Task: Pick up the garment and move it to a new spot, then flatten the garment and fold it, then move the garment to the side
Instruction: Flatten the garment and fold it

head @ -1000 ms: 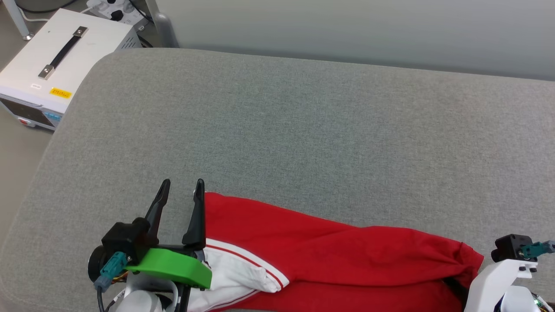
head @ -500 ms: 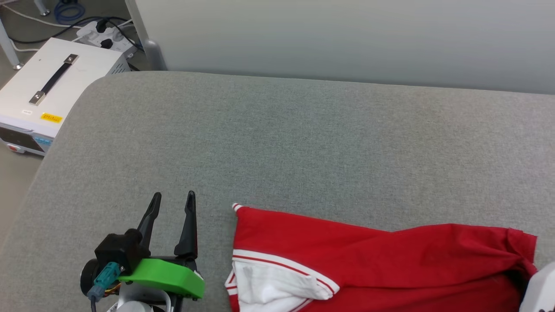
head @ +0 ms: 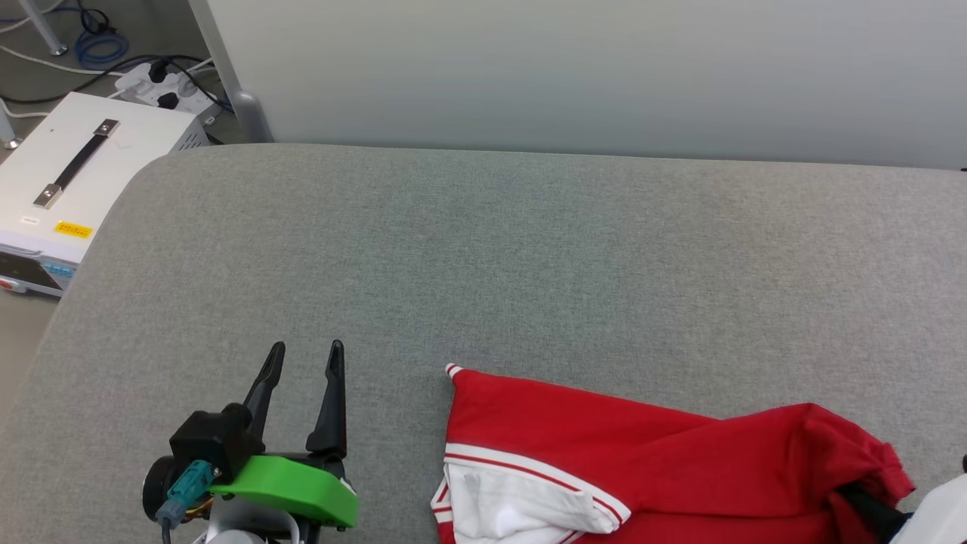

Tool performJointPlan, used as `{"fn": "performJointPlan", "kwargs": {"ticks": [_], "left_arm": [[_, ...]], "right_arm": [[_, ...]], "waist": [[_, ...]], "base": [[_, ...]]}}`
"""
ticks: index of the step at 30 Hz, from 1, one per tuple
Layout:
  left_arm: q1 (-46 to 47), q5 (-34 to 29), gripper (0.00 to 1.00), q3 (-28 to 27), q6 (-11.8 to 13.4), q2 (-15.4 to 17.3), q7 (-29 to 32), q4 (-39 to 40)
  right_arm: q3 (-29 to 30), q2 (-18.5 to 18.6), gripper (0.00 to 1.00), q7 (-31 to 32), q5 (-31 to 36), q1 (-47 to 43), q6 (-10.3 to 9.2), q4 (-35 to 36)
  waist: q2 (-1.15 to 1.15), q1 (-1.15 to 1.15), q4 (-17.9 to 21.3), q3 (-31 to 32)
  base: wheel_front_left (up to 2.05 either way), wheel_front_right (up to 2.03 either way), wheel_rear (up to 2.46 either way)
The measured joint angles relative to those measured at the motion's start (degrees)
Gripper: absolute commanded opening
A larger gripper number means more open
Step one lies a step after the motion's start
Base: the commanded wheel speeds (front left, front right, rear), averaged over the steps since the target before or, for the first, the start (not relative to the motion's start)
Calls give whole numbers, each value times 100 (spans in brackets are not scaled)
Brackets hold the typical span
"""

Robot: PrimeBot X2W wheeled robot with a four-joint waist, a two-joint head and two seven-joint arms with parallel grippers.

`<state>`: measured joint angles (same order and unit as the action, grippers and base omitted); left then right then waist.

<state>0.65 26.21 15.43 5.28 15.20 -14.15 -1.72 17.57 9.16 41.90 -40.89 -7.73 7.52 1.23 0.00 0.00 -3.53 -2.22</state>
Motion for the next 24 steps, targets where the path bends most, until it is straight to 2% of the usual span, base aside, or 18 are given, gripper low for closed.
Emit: {"fn": "performJointPlan", "kwargs": {"ticks": [4,11,16,24], "left_arm": [[0,2,100,77,3,-5,19,15],[-1,2,100,109,53,3,116,82],[7,-2,100,154,57,25,158,152],[100,-2,100,182,48,9,129,118]], "right_arm": [[-160,-338,0,219,-813,2,0,29],[-632,-541,0,323,-1816,158,0,-66],[-1283,-590,0,253,-2221,522,0,-376],[-2527,-617,0,-333,-2881,1105,-1,-888]], "waist": [[0,0,-50,28],[0,0,-201,64],[0,0,-349,10],[0,0,-611,-208]], "base": [[0,0,0],[0,0,0],[0,0,0],[0,0,0]]}}
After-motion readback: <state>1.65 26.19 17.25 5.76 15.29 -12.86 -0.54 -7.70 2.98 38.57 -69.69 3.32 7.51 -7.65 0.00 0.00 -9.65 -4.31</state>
